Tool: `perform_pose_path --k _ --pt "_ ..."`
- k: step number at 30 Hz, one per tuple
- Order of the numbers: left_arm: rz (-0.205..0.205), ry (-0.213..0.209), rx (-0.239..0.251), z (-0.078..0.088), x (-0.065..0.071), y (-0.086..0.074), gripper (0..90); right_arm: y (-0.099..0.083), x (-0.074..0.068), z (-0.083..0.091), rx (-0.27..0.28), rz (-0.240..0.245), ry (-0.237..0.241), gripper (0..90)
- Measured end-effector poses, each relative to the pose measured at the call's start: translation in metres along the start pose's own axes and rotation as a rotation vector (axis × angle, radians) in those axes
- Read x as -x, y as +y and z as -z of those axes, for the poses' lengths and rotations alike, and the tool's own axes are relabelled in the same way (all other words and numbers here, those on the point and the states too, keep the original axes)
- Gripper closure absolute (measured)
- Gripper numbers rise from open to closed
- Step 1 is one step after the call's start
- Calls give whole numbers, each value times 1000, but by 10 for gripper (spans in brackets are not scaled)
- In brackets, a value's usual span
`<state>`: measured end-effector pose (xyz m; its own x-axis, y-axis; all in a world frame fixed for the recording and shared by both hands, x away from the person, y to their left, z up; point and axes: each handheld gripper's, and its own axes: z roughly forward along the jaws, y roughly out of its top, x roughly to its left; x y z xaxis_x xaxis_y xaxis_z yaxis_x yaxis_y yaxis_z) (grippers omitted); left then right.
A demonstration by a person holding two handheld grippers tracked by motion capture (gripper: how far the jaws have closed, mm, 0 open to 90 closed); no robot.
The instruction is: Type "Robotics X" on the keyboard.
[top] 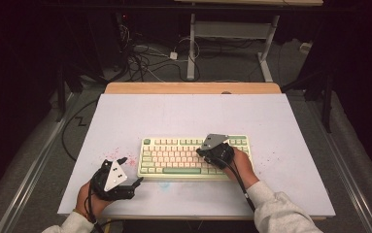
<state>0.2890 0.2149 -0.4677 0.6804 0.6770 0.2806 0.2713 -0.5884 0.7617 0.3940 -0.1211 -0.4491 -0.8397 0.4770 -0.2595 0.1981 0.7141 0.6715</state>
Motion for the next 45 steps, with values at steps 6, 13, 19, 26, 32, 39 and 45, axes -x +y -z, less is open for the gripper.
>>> perform_pose_path --k 6,13,19,26,32,39,45 --pt "-8 -4 -3 0 1 0 176 1 0 -1 -4 -4 -4 900" --pt "-10 -8 -3 0 1 0 176 3 -3 -3 -41 12 0 900" --pt "-11 -6 -3 0 1 0 176 1 0 7 13 -21 -9 900" --pt "-15 -10 -10 -1 1 1 176 2 2 24 83 -43 -9 894" --pt "-16 -11 -10 -1 2 1 176 2 0 32 114 -51 -8 853" --pt "-16 -11 -9 -1 1 1 176 0 -3 43 157 -55 -21 750" --pt "-19 -13 -12 -1 2 1 176 -4 -4 50 183 -53 -34 545"
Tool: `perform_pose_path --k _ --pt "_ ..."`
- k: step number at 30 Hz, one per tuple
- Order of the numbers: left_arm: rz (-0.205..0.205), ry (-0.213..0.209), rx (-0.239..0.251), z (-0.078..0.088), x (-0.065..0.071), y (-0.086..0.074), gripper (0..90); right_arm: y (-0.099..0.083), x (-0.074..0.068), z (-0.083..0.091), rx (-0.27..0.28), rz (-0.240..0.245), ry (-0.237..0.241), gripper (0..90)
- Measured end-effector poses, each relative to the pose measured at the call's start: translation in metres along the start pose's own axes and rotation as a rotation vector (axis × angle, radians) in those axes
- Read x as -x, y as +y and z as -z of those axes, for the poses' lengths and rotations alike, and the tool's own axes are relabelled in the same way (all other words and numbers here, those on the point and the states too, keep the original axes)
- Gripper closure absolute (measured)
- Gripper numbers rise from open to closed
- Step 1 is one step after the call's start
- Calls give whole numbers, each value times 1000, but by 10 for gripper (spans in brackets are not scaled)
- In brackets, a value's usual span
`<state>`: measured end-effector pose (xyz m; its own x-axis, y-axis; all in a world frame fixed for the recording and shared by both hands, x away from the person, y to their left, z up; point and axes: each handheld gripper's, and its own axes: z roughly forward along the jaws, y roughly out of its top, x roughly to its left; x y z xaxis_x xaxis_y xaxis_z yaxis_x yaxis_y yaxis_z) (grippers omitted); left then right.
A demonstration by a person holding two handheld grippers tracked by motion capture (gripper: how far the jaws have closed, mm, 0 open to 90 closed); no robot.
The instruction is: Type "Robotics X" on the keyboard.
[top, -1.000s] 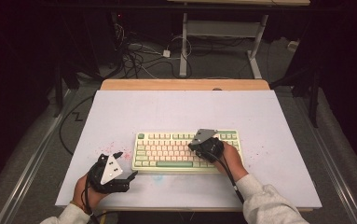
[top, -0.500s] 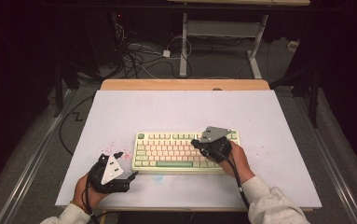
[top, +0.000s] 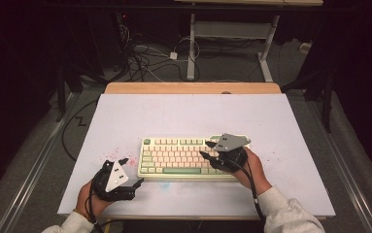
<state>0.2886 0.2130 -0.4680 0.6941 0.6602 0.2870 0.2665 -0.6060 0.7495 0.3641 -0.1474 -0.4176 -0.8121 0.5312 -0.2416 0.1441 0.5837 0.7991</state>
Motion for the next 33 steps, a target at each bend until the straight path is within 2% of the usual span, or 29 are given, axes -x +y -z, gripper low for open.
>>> perform_pose_path --k 3,5,9,16,31,33 --pt "-1 0 0 0 0 0 176 -1 -1 3 12 -3 -4 486" --pt "-2 1 1 0 0 0 176 -2 -3 6 30 6 -25 382" --pt "-2 1 2 1 0 0 176 -6 -3 12 63 4 -49 305" --pt "2 0 6 1 0 0 176 -12 -4 24 101 2 -79 243" --pt "19 -1 23 2 0 1 176 -35 -5 46 124 7 -128 211" --pt "33 -3 34 3 -1 2 176 -38 -5 48 125 7 -133 208"
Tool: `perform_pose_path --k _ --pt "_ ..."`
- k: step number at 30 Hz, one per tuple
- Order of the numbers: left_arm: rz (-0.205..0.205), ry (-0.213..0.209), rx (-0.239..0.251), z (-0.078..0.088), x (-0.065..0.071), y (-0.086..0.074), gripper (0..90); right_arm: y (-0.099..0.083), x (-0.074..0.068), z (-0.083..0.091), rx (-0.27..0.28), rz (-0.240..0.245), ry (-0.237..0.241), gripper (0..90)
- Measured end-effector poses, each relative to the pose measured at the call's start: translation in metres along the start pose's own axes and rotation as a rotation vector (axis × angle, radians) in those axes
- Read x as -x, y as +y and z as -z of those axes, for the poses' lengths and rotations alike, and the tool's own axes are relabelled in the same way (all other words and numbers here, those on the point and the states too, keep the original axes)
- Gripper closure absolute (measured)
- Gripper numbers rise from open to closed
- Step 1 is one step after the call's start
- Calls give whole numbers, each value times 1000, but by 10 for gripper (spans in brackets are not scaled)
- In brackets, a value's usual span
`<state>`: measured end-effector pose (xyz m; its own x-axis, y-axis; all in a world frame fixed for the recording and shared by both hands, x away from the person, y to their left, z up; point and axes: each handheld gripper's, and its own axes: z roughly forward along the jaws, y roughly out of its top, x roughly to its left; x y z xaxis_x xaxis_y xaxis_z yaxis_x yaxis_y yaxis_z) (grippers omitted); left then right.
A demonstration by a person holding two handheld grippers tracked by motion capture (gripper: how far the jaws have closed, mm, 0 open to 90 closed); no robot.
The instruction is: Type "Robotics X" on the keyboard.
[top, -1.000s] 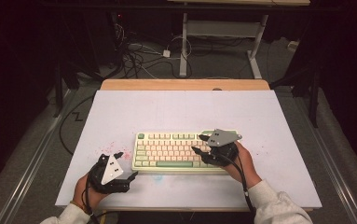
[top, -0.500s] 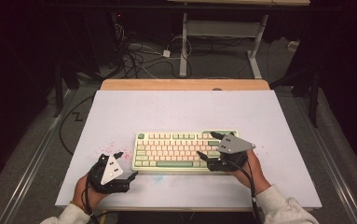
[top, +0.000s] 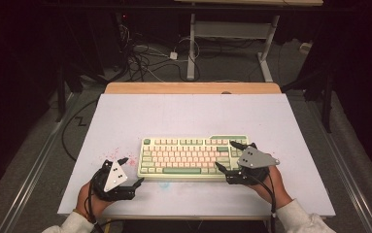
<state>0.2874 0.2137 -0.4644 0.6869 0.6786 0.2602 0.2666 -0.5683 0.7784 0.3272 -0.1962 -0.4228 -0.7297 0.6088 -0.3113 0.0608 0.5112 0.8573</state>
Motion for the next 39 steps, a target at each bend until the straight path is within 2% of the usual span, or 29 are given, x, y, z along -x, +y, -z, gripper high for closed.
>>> perform_pose_path --k 5,13,18,20,21,25,29,31,33,39 --pt "64 -6 93 8 -1 4 177 -6 1 8 1 -3 -23 202" --pt "63 -35 86 3 0 13 220 -19 -2 19 -15 -5 -43 202" --pt "38 -68 67 -6 0 30 349 -27 -9 24 -41 -11 -31 202" --pt "24 -76 66 -9 0 38 446 -30 -12 25 -48 -10 -26 203" --pt "19 -82 59 -11 1 43 464 -31 -13 26 -55 -8 -23 202" --pt "2 -130 32 -19 4 57 612 -35 -18 28 -73 3 -22 203" --pt "-41 -146 15 -29 5 68 769 -37 -21 30 -82 2 -15 205" --pt "-48 -168 4 -34 5 73 845 -38 -22 31 -85 6 -17 205" --pt "-55 -164 -12 -41 5 78 856 -38 -21 32 -88 3 -19 206" --pt "-72 -200 -70 -61 5 92 873 -39 -21 30 -95 3 -18 212"
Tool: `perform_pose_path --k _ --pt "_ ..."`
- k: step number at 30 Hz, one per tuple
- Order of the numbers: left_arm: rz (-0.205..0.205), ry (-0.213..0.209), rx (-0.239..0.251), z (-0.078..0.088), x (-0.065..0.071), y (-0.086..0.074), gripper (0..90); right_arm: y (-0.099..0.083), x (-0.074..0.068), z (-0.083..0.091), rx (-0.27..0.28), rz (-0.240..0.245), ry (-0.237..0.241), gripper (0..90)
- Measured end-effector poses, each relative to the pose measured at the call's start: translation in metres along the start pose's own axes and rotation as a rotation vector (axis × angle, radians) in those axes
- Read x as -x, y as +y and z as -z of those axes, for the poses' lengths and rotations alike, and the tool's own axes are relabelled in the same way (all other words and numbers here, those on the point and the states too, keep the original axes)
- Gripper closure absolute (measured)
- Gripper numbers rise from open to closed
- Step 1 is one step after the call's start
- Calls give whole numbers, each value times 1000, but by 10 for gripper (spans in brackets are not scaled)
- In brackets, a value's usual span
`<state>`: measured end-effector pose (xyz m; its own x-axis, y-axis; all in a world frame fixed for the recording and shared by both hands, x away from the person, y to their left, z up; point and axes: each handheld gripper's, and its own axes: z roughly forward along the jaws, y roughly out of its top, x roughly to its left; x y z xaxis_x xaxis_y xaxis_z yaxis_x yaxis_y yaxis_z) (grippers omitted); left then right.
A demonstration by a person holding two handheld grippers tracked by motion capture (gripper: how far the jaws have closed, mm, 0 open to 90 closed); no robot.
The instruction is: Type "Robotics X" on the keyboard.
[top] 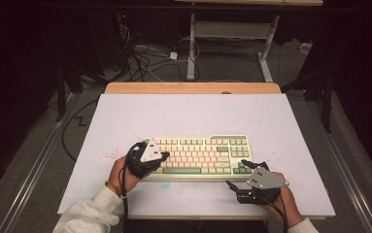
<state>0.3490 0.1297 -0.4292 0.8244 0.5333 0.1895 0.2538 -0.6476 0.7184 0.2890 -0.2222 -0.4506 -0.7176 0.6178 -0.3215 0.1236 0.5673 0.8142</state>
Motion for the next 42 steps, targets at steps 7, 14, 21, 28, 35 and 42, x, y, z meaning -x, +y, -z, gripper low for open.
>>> perform_pose_path --k 7,14,21,28,35,42 --pt "-32 -34 -57 -19 -1 18 872 -1 0 0 -1 4 -21 219" --pt "-34 -40 -106 -35 -5 24 872 -3 0 -3 -12 12 -13 220" --pt "-16 -32 -119 -44 -10 24 872 -3 0 -4 -15 16 -10 224" --pt "-17 -30 -133 -50 -11 24 871 -4 0 -4 -23 23 -10 224" --pt "-30 -34 -159 -56 -8 24 872 -5 0 -5 -30 30 -9 225" --pt "-18 -1 -125 -48 -10 24 870 -4 0 -5 -30 30 -10 226"
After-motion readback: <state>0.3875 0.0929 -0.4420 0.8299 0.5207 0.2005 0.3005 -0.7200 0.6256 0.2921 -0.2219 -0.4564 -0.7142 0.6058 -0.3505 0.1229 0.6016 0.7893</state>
